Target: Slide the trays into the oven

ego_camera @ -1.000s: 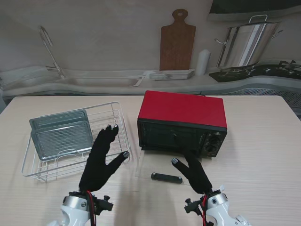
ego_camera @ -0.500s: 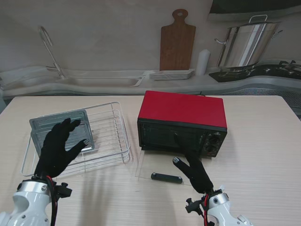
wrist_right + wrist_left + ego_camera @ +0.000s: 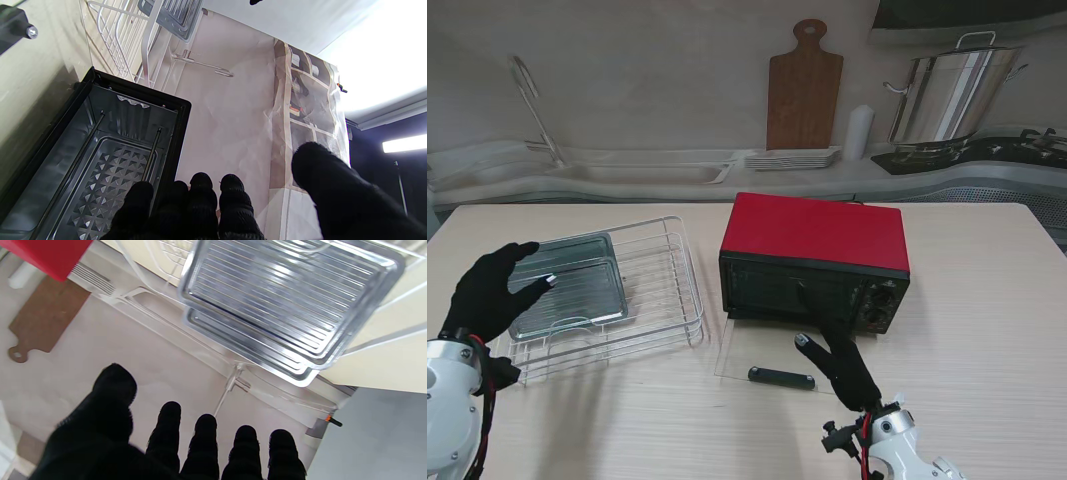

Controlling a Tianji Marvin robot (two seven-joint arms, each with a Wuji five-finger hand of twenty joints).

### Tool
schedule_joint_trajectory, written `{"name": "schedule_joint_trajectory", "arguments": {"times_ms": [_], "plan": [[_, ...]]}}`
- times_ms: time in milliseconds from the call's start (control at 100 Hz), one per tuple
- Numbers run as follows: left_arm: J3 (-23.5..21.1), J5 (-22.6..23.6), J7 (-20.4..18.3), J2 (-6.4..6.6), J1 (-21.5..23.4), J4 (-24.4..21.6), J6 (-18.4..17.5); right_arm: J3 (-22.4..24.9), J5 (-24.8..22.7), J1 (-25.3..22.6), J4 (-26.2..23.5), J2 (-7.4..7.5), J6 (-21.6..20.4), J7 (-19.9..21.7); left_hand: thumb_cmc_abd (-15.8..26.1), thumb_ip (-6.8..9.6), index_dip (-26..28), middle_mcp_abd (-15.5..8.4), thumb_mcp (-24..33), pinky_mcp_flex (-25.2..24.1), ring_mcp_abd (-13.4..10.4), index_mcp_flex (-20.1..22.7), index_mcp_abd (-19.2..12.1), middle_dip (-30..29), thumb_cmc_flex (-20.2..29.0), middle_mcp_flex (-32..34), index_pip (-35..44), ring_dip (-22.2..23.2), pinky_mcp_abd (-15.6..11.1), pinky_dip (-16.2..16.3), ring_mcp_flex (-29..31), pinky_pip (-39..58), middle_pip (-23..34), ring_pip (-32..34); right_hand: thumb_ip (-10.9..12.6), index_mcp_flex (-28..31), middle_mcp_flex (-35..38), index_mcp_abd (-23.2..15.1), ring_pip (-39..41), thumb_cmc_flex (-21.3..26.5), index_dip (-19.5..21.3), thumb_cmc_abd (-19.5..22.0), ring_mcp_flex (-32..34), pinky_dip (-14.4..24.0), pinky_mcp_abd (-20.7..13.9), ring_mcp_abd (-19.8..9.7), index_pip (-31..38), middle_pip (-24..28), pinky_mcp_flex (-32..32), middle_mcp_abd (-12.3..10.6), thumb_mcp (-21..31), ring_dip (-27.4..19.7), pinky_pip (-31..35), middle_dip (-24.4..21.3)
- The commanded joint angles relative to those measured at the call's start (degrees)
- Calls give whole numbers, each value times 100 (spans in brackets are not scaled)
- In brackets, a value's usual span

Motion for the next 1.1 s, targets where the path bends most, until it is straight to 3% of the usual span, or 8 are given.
{"name": "schedule_joint_trajectory", "arguments": {"times_ms": [0, 130, 280, 350, 630, 850, 1090], "plan": [[-98, 4, -106, 45, -87, 188, 44, -22, 14, -54, -39, -28, 31, 82, -110, 44, 137, -70, 299, 31, 9, -191, -105, 122, -32, -5, 115, 83, 33, 296, 59, 198, 106, 55, -246, 24, 210, -34, -34, -120, -47, -19, -344, 48, -246, -358, 46, -139, -1, -92, -73, -26, 80, -78], [-226, 80, -248, 92, -367, 628, -18, -23, 47, -58, -57, -24, 84, 111, -323, -11, 222, -118, 784, 198, 39, -258, -178, 163, -39, 1, 280, 182, -40, 481, 158, 302, 210, 241, -251, 13, 200, -43, -34, -125, -49, -6, -352, 50, -253, -357, 53, -143, -6, -103, -70, -25, 85, -79], [-335, 122, -217, 125, -679, 1233, -625, -10, 81, -65, -76, -21, 165, 141, -501, -108, 346, -210, 1326, 182, -29, -198, -321, 190, -233, 122, 667, 149, -112, 500, 227, 619, 395, 387, -256, 12, 205, -39, -27, -119, -47, -10, -352, 51, -246, -349, 72, -142, -8, -95, -67, -22, 90, -78], [-319, 124, -209, 138, -837, 1437, -733, -6, 118, -68, -88, -21, 209, 157, -542, -140, 366, -228, 1447, 130, -42, -121, -330, 192, -285, 191, 775, 152, -102, 471, 280, 817, 449, 452, -257, 10, 206, -44, -25, -108, -47, -19, -355, 51, -247, -351, 82, -142, -9, -89, -60, -20, 91, -78], [-48, 554, -420, 237, -1433, 1974, -433, 19, 171, -77, -114, -10, 311, 231, -537, -149, 620, -208, 1501, -86, 25, 92, -268, 390, -348, 609, 1166, 395, -29, 303, 560, 2033, 822, 878, -269, -5, 201, -56, -13, -112, -44, -10, -369, 52, -248, -341, 125, -143, -8, -81, -71, -13, 98, -78], [186, 852, -569, 306, -1780, 2378, -349, 26, 200, -79, -136, -12, 357, 238, -493, -152, 768, -130, 1444, -93, 111, 359, -282, 523, -321, 925, 1388, 494, 23, 137, 757, 2389, 1041, 1091, -271, -18, 194, -61, -2, -101, -42, -8, -376, 54, -248, -335, 158, -144, -4, -81, -73, -6, 105, -79], [376, 1020, -675, 347, -1949, 2677, -197, 49, 234, -81, -142, -18, 371, 231, -459, -148, 862, -166, 1410, -141, 134, 356, -322, 582, -270, 943, 1490, 548, 60, 26, 768, 2490, 1080, 1183, -272, -24, 205, -65, 10, -94, -42, -15, -377, 64, -239, -316, 201, -140, -5, -74, -67, 0, 125, -78]]}}
